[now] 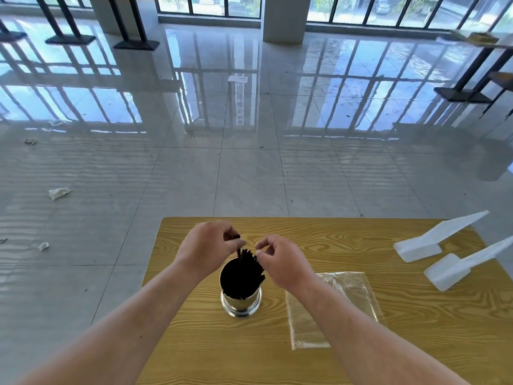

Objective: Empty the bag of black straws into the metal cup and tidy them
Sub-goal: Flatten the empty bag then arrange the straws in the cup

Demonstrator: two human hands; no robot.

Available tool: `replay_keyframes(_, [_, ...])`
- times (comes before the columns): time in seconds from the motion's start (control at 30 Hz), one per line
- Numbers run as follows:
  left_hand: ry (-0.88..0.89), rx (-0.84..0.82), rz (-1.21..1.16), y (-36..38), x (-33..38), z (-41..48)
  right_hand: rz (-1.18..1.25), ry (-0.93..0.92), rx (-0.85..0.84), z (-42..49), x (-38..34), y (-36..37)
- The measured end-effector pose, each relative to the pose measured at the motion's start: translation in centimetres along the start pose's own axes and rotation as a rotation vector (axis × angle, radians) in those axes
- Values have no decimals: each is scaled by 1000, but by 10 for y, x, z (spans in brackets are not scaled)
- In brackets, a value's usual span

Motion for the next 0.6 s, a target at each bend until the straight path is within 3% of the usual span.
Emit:
replay_keyframes(0.13, [-12,131,-162,-31,4,2,75,-5,-14,-6,-4,2])
replay_keyframes(0.33, [-226,313,-704,-61,-20,0,303,-76,116,-25,0,-6])
replay_keyframes(0.47, [-499,223,-1186,-33,-27,-10,407,45,-116,-27,-10,1])
replay_keyframes(0.53, [-580,135,-1281,-14,-27,-18,570,175,-185,-24,-16,4])
replay_keyframes(0.6, [-629,52,-1294,3,-29,-30,855,298,-133,-17,-19,0])
Point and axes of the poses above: each hand's wrist, its own z-axis towards the middle knuckle, its own y-axis out of the palm, x = y × z, the point moved 3 cm from there along z, towards the middle knuckle
